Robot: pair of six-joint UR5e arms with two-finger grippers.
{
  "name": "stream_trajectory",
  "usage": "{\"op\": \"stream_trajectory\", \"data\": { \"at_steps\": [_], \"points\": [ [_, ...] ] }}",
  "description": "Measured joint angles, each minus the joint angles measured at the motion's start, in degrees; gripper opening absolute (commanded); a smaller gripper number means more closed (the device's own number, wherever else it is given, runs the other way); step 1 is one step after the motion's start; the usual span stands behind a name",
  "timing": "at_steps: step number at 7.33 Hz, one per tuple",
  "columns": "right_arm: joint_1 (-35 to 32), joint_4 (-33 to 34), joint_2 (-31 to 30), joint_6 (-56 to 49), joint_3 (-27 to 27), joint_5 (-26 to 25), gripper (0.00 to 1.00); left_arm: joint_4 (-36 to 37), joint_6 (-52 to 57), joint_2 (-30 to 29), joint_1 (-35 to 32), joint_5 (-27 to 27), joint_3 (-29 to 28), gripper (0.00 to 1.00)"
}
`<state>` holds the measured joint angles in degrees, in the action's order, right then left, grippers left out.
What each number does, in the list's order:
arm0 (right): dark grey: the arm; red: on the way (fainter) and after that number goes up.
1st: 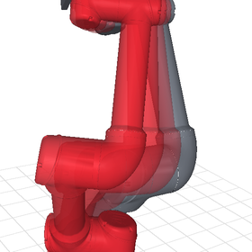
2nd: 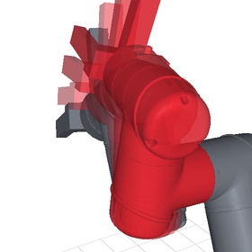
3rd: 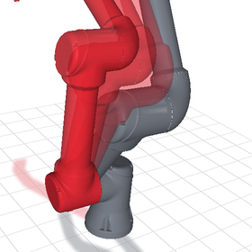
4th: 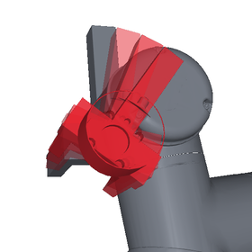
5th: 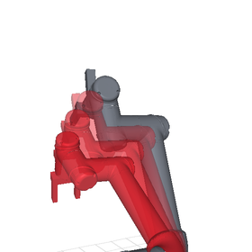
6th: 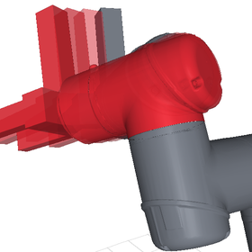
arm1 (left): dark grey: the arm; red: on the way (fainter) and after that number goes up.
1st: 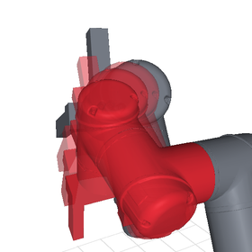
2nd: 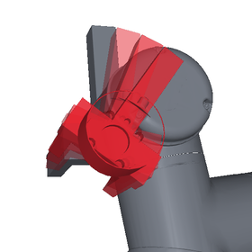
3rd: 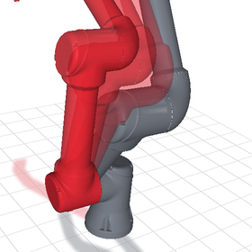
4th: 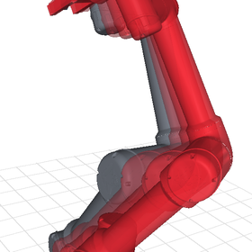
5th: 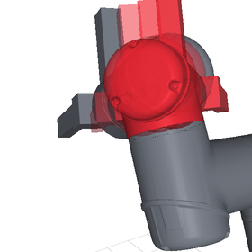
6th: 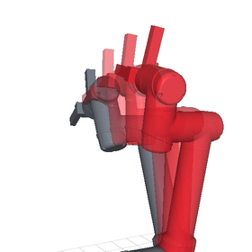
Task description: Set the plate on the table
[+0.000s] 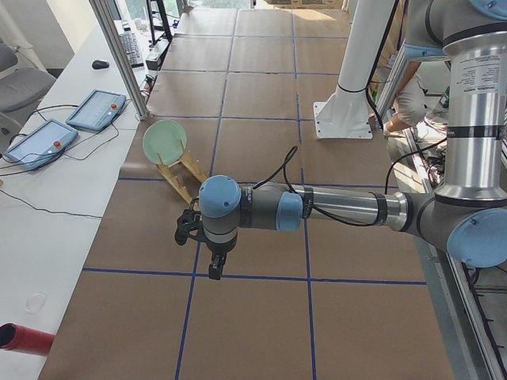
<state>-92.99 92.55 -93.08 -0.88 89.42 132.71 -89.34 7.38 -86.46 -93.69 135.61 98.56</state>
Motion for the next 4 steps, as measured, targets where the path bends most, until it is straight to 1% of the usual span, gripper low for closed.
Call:
{"op": "stream_trajectory", "data": {
  "at_steps": [3, 4],
  "points": [
    [0.0, 0.0, 0.0, 0.0, 0.0, 0.0, 1.0, -0.3, 0.1, -0.5, 0.1, -0.2, 0.0, 1.0],
    [0.0, 0.0, 0.0, 0.0, 0.0, 0.0, 1.0, -0.5, 0.0, -1.9, 0.1, -0.2, 0.0, 1.0]
  ]
}}
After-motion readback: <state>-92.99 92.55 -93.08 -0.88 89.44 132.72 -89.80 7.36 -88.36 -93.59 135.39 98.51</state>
